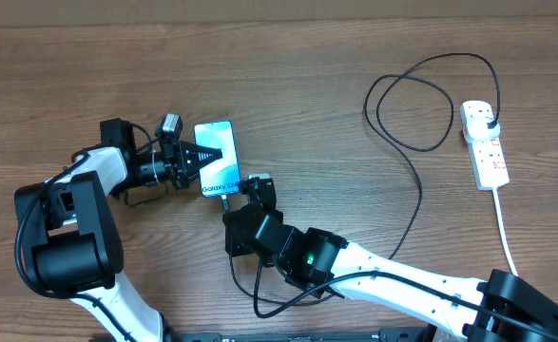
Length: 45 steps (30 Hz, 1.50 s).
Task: Plug charger to phone and switch on socket
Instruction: 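Move the held plug under the smartphone's bottom port with the right gripper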
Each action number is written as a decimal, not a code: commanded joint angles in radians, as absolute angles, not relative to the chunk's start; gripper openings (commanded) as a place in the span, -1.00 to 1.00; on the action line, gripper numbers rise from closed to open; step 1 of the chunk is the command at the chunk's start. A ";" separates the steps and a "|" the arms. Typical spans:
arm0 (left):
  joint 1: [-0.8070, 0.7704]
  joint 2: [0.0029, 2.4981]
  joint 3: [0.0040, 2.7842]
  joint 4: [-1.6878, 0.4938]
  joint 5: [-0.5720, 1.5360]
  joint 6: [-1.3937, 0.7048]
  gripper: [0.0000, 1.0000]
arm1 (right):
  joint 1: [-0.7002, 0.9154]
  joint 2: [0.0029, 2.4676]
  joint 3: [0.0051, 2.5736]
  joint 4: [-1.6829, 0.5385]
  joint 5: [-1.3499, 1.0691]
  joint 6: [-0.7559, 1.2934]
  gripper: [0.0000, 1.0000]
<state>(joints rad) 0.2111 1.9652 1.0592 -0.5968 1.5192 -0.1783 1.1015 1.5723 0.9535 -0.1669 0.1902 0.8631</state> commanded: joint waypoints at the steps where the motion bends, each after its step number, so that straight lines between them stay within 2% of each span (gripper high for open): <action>1: 0.207 1.943 1.063 -0.593 1.580 -0.192 -0.92 | 1.104 1.574 0.955 -0.159 0.228 0.856 -0.93; 10: 0.207 1.943 1.063 -0.587 1.579 -0.188 -0.92 | 1.104 1.618 0.955 -0.134 0.217 0.855 -0.93; 14: 0.207 1.943 1.063 -0.569 1.567 -0.179 -0.92 | 1.104 1.622 0.955 -0.111 0.179 0.774 -0.93; 20: 0.207 1.943 1.063 -0.567 1.567 -0.179 -0.91 | 1.104 1.622 0.955 -0.113 0.183 0.756 -0.93; 29: 0.207 1.943 1.063 -0.538 1.560 -0.179 -0.91 | 1.104 1.607 0.957 -0.196 0.166 0.753 -0.93; 45: 0.206 1.943 1.063 -0.537 1.533 -0.179 -0.92 | 1.102 1.591 0.957 -0.147 0.165 0.749 -0.93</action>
<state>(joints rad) 0.2111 1.9656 1.0592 -0.5411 1.5028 -0.1848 1.1011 1.6157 0.9535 -0.1577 0.1623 0.7589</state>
